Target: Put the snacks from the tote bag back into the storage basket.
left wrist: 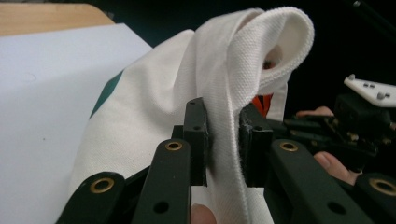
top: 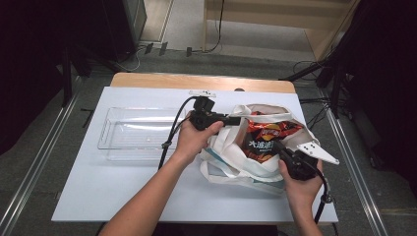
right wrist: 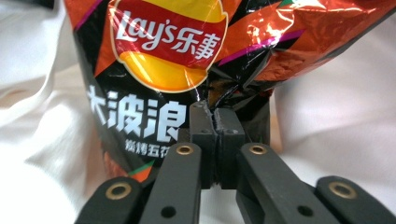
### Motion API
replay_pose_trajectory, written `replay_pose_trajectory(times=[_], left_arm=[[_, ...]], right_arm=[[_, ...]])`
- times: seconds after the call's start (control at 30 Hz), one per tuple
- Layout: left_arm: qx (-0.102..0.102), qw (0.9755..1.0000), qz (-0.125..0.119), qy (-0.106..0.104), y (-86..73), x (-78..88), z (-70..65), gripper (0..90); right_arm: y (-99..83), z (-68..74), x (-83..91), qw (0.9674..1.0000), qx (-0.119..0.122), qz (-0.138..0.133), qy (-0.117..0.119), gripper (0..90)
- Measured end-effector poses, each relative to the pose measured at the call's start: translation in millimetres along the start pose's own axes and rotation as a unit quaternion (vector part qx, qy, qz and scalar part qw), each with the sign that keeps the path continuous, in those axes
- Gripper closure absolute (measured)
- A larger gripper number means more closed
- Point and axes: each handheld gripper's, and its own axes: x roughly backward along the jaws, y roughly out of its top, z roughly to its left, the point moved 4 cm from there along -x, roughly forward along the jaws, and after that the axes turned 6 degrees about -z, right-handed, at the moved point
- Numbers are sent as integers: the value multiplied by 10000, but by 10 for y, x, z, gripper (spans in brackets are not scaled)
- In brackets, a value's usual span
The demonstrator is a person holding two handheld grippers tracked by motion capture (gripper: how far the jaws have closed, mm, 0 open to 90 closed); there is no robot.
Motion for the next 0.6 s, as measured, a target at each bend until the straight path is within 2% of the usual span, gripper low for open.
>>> replay_pose_trajectory(times=[0.07,0.1,0.13,0.17,0.2,0.23,0.27,0.3,0.33,0.4,0.5,0.53,0.57,0.6], left_arm=[[19,10000,-75,27,18,14,3,773],[80,9998,-188,30,40,31,13,773],[228,9992,-334,0,72,54,32,772],[445,9974,-574,-17,124,82,71,764],[445,9974,-574,-17,124,82,71,757],[680,9941,-841,-43,181,106,114,736],[680,9941,-841,-43,181,106,114,717],[848,9912,-1009,-150,218,122,138,678],[816,9910,-1051,-135,225,125,131,650],[628,9925,-1051,-66,230,135,89,619],[272,9938,-1074,55,253,196,-6,564],[272,9938,-1074,55,253,196,-6,564],[31,9938,-1096,166,280,253,-71,571],[-7,9932,-1151,151,301,292,-102,593]], right_arm=[[-17,-2,30,10000,5,25,40,900],[-37,1,61,10000,34,44,60,900],[-60,10,92,9999,74,81,84,900],[-101,41,147,9996,226,107,126,900],[-101,41,147,9996,226,107,126,900],[-117,57,190,9994,269,126,162,900],[-121,55,200,9994,257,119,182,900],[-127,51,210,9995,233,122,196,900],[-129,45,214,9995,208,112,218,900],[-124,32,228,9995,130,67,267,900],[-94,22,291,9992,-9,-168,367,826],[-94,22,291,9992,-9,-168,367,826],[-61,17,333,9990,39,-259,357,803],[-50,15,347,9990,84,-302,323,803]])
